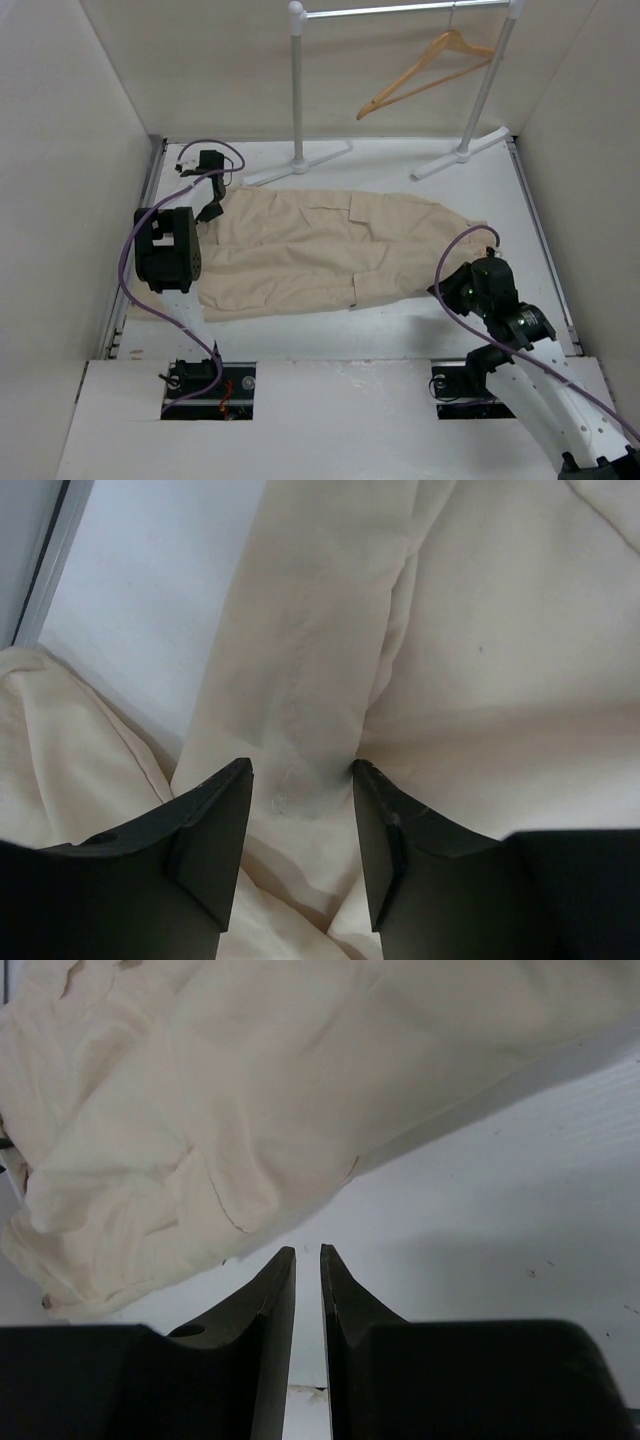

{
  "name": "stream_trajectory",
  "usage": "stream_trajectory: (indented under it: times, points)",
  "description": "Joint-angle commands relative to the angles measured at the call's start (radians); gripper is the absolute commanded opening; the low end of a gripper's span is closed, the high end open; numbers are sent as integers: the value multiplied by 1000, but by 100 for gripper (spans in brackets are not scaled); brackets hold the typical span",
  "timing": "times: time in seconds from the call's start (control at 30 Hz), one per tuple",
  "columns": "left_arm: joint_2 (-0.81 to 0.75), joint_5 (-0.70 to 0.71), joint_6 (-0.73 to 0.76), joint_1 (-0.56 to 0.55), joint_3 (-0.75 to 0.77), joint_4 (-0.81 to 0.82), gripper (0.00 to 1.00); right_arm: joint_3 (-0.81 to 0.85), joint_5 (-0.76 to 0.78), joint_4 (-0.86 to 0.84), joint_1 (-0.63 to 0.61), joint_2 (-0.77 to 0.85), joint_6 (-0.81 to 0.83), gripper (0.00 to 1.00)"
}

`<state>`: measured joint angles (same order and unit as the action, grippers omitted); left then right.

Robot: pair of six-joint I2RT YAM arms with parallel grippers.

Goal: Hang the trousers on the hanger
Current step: Flatten out the trousers at the center of the board.

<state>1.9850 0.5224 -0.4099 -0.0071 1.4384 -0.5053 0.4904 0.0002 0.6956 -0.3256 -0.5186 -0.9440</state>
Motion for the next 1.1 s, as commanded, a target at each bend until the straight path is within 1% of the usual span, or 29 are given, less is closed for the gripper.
stream_trajectory:
  times: [0.0,0.1,0.2,0.23,0.27,0.33,0.4,0.43,0.53,0.63,0.7,0.73,0.77,0.8,0.87,0.93,1.0,1.07]
  points:
    - [0,-13,-24,28,31,25,40,5,21,-42,-26,-12,-15,22]
    - [14,-56,-33,46,25,33,38,8,27,-45,-33,-24,-15,23]
    - [26,-71,-36,51,24,34,37,10,32,-64,-30,-34,-18,31]
    - [29,-76,-36,52,24,34,34,8,32,-76,-29,-41,-18,35]
    - [29,-79,-36,55,24,34,29,5,31,-91,-29,-55,-18,39]
    - [18,-81,-44,65,24,34,15,4,27,-119,-33,-96,-12,44]
    - [-11,-75,-69,81,17,34,7,7,30,-136,-19,-145,-4,45]
    - [-38,-71,-88,98,7,34,5,13,32,-143,-13,-174,-3,45]
    - [-139,-65,-157,178,-48,59,3,25,40,-179,-8,-241,-1,46]
    - [-184,-67,-188,265,-81,60,3,36,34,-217,-13,-284,1,46]
    - [-181,-97,-211,327,-93,47,5,43,32,-232,-13,-302,-1,46]
    - [-178,-117,-220,357,-102,39,8,50,35,-234,-13,-313,2,46]
    - [-175,-133,-239,380,-116,33,14,54,35,-234,-13,-325,5,46]
    - [-170,-145,-253,399,-127,30,22,60,35,-234,-13,-336,11,47]
    - [-173,-157,-260,413,-147,25,36,71,35,-231,-8,-351,25,51]
    - [-199,-151,-262,413,-173,43,46,91,37,-231,7,-365,37,55]
    - [-225,-139,-267,413,-180,57,52,125,26,-231,32,-388,59,56]
    - [-258,-127,-268,411,-174,62,53,172,23,-225,52,-406,82,56]
